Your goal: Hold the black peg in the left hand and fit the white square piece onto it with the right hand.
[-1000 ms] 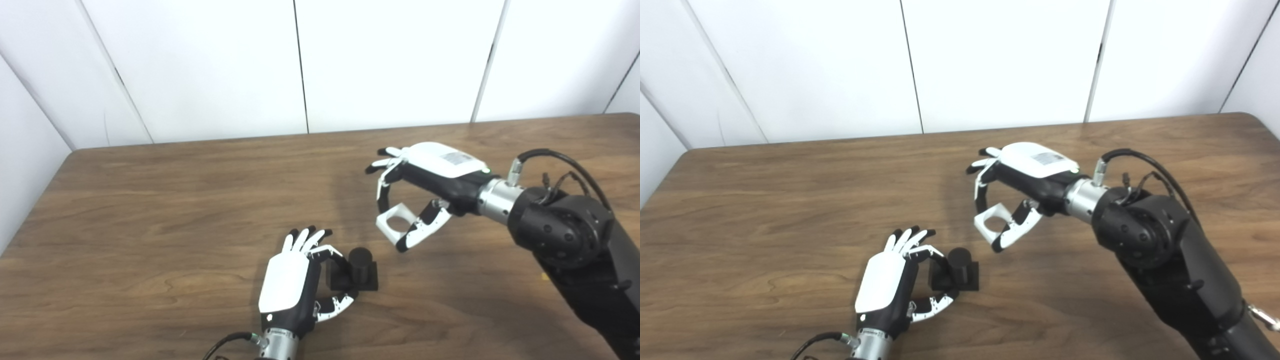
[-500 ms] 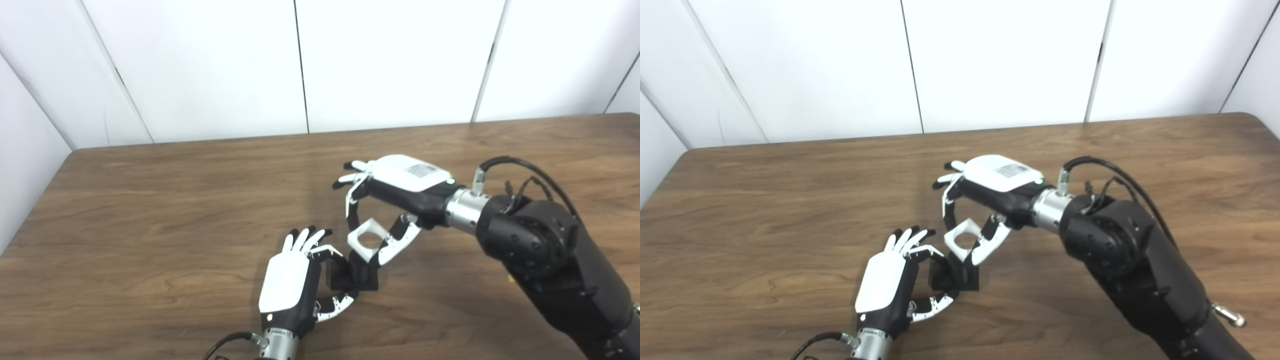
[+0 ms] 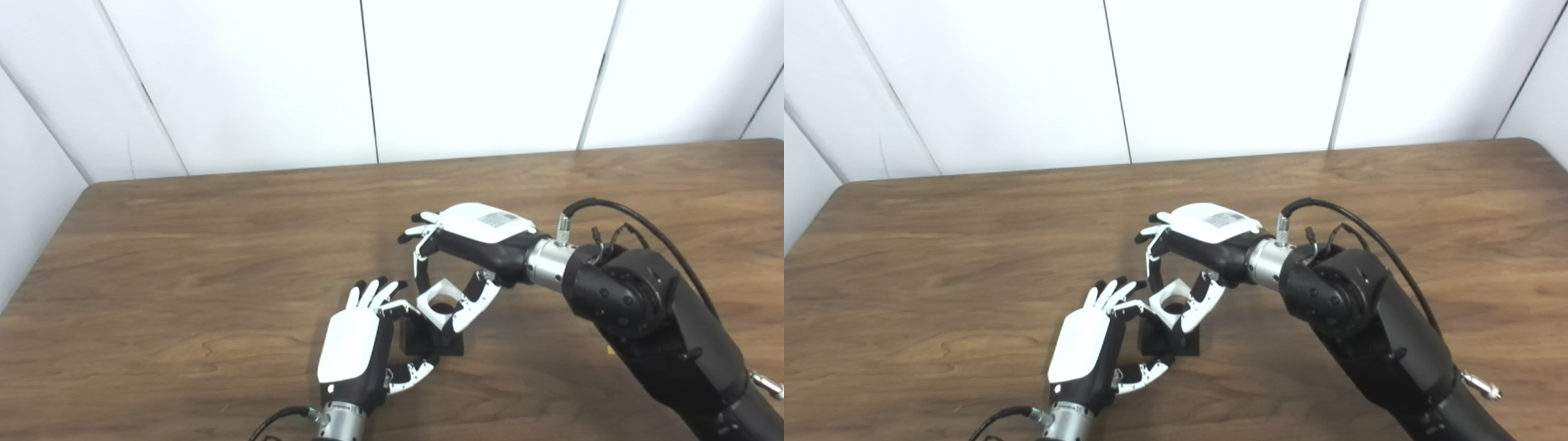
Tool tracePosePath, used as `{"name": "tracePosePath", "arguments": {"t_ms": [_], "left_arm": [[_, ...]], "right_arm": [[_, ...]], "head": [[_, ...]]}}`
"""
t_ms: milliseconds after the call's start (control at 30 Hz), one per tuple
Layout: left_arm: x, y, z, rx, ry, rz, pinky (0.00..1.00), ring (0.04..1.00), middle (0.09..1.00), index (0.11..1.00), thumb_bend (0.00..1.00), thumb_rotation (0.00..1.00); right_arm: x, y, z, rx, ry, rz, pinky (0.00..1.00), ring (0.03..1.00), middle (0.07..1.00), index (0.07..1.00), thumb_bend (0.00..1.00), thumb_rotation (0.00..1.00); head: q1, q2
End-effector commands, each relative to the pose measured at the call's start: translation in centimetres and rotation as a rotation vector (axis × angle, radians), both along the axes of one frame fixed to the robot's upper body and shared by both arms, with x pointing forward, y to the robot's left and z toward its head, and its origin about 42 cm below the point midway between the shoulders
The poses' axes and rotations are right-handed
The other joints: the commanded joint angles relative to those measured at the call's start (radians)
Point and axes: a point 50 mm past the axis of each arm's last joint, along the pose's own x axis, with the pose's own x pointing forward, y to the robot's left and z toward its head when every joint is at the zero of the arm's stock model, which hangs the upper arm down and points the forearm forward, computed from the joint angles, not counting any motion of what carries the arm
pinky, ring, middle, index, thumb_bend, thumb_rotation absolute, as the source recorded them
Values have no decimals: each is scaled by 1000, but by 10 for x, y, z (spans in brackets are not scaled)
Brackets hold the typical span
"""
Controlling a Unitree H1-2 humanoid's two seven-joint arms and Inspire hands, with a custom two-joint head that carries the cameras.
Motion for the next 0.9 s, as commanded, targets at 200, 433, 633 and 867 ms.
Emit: {"name": "tracePosePath", "arguments": {"t_ms": [200, 433, 633, 867], "left_arm": [[-11, -17, -15, 4, 71, -29, 1000, 951, 881, 492, 514, 82], [-11, -17, -14, 1, 70, -23, 1000, 949, 879, 492, 514, 81], [-10, -17, -14, 1, 75, -19, 1000, 954, 883, 492, 514, 81], [-8, -17, -14, 8, 74, -17, 1000, 951, 881, 492, 514, 82]], "right_arm": [[7, 2, 7, 30, -68, 12, 1000, 1000, 906, 489, 524, 156], [5, 2, 7, 30, -54, 4, 1000, 1000, 911, 489, 524, 156], [4, 1, 6, 30, -48, 1, 1000, 1000, 906, 488, 525, 154], [2, -1, 0, 19, -27, 4, 1000, 1000, 910, 489, 524, 155]], "head": [[4, 1], [3, 4], [2, 5], [4, 5]]}}
